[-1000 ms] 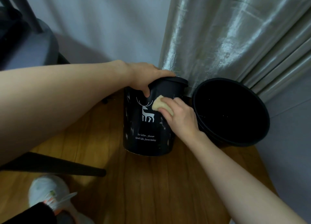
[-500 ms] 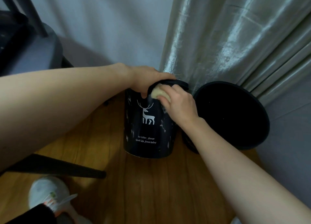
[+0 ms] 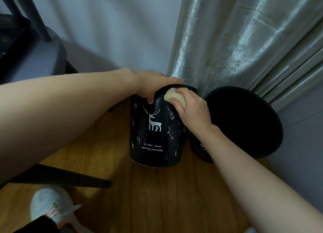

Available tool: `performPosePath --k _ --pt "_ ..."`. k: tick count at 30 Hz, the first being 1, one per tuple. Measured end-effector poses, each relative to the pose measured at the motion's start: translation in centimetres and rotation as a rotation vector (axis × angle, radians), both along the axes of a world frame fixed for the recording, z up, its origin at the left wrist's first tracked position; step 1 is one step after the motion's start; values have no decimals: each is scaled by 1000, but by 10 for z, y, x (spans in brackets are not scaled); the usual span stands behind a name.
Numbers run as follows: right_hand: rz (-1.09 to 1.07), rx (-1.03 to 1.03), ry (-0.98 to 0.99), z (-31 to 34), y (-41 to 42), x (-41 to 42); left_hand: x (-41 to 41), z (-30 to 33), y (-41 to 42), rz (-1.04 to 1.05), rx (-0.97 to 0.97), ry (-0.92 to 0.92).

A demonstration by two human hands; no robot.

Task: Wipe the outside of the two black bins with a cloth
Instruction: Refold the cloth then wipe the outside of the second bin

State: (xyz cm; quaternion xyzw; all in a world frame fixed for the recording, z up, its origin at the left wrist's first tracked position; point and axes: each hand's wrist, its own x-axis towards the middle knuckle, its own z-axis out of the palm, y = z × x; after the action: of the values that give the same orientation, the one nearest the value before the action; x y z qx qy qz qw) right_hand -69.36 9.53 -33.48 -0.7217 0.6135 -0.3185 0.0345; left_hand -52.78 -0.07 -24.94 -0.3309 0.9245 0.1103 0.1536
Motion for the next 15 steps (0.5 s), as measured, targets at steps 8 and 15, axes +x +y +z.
performPosePath --k 8,15 --pt "44 -1 7 -14 23 -5 0 -1 0 -16 -10 -12" --pt "31 2 -11 0 8 4 2 1 1 -17 1 10"
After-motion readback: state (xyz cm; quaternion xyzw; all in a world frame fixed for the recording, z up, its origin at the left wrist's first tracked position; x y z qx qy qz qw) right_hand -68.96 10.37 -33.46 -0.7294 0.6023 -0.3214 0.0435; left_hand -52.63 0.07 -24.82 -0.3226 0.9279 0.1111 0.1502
